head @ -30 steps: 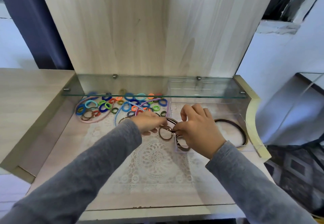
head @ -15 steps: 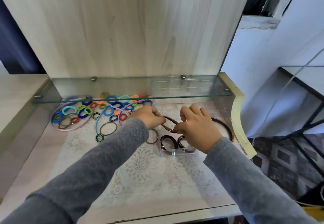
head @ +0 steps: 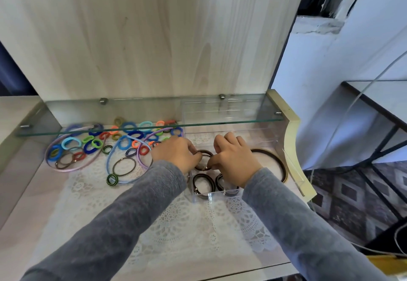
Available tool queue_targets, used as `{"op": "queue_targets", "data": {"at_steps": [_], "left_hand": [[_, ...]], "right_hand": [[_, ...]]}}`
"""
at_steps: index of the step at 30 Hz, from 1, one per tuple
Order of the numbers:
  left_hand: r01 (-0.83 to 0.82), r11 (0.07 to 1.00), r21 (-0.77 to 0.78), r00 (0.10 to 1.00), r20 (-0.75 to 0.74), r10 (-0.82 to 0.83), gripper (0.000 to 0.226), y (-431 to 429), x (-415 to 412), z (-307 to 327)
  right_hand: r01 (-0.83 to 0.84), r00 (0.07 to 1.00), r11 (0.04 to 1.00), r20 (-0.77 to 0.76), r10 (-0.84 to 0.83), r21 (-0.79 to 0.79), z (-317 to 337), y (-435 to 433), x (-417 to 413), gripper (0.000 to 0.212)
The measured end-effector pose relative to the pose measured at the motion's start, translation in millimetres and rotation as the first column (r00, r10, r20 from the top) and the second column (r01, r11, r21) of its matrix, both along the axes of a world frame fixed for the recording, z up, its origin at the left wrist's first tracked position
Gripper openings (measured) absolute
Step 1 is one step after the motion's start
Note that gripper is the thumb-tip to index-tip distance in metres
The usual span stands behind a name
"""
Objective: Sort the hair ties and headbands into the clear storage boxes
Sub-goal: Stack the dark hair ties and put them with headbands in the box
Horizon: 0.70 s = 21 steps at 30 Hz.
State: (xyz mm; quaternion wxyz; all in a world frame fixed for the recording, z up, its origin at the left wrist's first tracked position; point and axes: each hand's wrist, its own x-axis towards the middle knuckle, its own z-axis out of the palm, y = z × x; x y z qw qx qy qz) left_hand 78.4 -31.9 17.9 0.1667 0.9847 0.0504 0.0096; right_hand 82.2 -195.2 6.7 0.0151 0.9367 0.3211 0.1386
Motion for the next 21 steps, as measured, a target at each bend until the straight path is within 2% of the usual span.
{"op": "queue_targets", "data": {"at_steps": [4, 7, 10, 13, 18, 21], "left_hand": [[0.01, 1.0, -0.016, 1.0, -0.015, -0.01, 0.024, 3, -3, -4], [0.032, 0.997, -0.066, 0.998, 0.063, -0.028, 0.019, 8, -8, -7], [0.11, 0.991, -0.075, 0.986, 0.134, -0.099, 0.023, 13, -13, -13], [0.193, 0.981, -0.002, 0.963, 0.193, -0.189, 0.032, 16, -16, -20], [0.23, 0.955, 0.188, 0.957, 0.137, -0.257, 0.062, 14, -18, -27], [0.228, 0.94, 0.255, 0.961, 0.096, -0.259, 0.059, 15, -18, -27]], "right_hand": [[-0.009, 0.998, 1.0, -0.055, 0.009, -0.013, 0, 3, 3, 0.025], [0.006, 0.994, 0.999, -0.109, -0.012, -0.049, 3, 6, 5, 0.027], [-0.008, 0.993, 0.996, -0.121, -0.003, -0.086, 8, 9, 5, 0.019], [-0.023, 0.985, 0.991, -0.17, -0.001, -0.135, 13, 12, 4, 0.021], [-0.021, 0.982, 0.978, -0.188, -0.019, -0.208, 17, 18, 3, 0.024], [-0.02, 0.983, 0.977, -0.181, -0.02, -0.215, 16, 21, 2, 0.026]]}}
